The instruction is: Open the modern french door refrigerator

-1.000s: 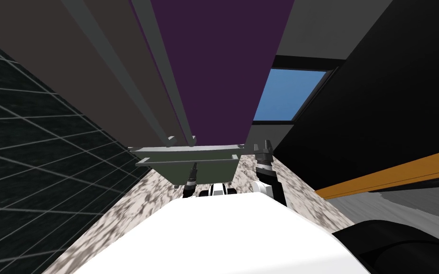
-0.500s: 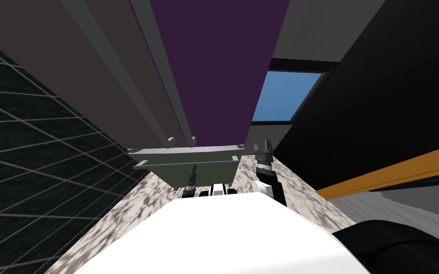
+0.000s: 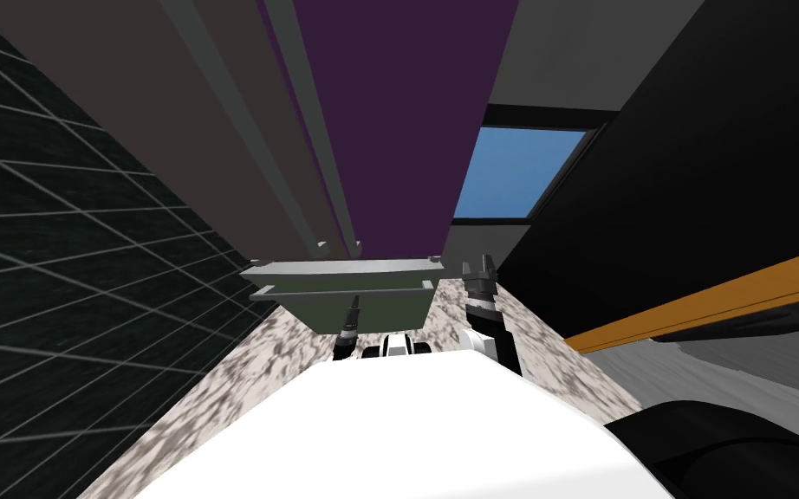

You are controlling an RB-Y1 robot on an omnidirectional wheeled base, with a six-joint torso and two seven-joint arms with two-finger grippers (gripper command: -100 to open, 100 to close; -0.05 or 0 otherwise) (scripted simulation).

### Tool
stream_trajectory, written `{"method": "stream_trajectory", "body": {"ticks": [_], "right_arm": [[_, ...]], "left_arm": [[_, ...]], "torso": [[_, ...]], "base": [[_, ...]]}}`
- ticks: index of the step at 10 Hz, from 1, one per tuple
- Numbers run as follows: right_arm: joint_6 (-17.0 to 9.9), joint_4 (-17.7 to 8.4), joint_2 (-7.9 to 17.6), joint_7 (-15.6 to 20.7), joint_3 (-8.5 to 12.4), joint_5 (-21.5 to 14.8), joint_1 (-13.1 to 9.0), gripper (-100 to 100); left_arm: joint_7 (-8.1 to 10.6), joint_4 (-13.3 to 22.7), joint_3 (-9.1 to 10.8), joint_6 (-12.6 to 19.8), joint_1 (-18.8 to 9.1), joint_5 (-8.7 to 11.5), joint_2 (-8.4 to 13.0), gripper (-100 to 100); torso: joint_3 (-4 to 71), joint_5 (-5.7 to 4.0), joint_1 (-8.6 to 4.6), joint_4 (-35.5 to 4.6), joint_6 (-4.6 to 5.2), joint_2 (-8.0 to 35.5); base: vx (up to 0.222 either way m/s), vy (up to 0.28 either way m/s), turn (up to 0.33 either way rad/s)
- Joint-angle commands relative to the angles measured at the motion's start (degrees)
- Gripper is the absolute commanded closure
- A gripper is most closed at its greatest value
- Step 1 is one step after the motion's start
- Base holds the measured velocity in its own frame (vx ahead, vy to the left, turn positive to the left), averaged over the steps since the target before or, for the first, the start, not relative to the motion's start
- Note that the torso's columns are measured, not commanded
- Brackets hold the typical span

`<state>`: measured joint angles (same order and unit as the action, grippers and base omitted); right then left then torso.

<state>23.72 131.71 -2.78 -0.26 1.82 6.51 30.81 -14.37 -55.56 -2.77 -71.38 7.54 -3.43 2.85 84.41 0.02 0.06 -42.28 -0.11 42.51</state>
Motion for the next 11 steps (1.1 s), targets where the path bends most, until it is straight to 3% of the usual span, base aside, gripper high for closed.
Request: {"method": "stream_trajectory", "body": {"ticks": [1,11], "right_arm": [[0.00,0.00,0.00,0.00,0.00,0.00,0.01,0],[0.00,0.00,0.01,0.00,0.00,0.00,0.01,0]], "left_arm": [[0.18,-0.25,0.02,1.12,-0.14,-0.03,0.12,100],[1.09,-2.77,-0.93,2.15,1.24,-0.60,0.65,100]], "torso": [[0.19,-0.06,-0.03,-0.02,0.02,-0.27],[0.03,-0.04,0.04,-0.08,0.03,-0.03]], "base": [[-0.088,-0.008,0.005],[-0.172,0.001,0.025]]}}
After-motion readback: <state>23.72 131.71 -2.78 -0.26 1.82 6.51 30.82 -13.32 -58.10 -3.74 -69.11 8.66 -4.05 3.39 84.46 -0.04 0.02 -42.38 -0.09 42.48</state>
